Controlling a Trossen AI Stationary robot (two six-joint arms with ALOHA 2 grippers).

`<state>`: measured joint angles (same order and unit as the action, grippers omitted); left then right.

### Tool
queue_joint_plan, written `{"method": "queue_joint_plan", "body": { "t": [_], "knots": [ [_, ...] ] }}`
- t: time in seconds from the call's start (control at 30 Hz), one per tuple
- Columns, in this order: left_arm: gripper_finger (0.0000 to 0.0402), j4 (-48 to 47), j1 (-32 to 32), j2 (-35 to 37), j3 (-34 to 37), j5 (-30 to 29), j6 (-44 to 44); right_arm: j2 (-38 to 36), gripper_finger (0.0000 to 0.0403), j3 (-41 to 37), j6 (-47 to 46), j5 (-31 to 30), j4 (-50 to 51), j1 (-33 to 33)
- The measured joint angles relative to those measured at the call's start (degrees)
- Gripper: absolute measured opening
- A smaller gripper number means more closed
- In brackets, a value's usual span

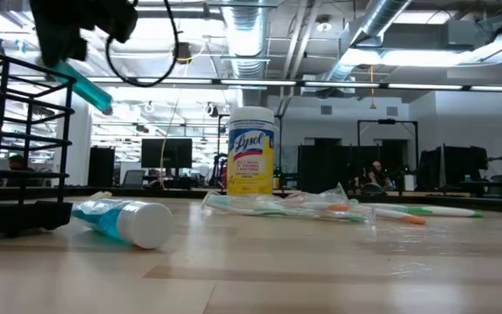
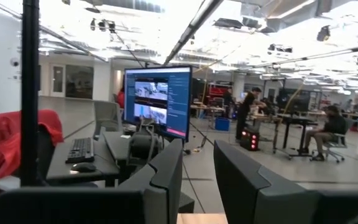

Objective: Pick & Place toothbrushing station
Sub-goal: Put the blue mouthwash into the black wire organizer bin

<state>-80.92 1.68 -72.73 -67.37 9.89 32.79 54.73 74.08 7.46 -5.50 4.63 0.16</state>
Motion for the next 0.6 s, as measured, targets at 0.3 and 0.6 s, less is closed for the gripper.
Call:
{"method": "queue_joint_plan", "body": {
  "t": [0.3, 0.6],
  "knots": [
    [0.0085, 0.9, 9.4, -0.6, -0.6, 11.6, 17.6, 0.0, 0.0083, 0.0, 1.4, 3.5, -0.4, 0.2],
    [0.0085, 4.3, 16.8, -0.5, -0.6, 20.6, 29.2, 0.0, 0.0083, 0.0, 2.2, 4.2, -0.4, 0.2]
  ]
}}
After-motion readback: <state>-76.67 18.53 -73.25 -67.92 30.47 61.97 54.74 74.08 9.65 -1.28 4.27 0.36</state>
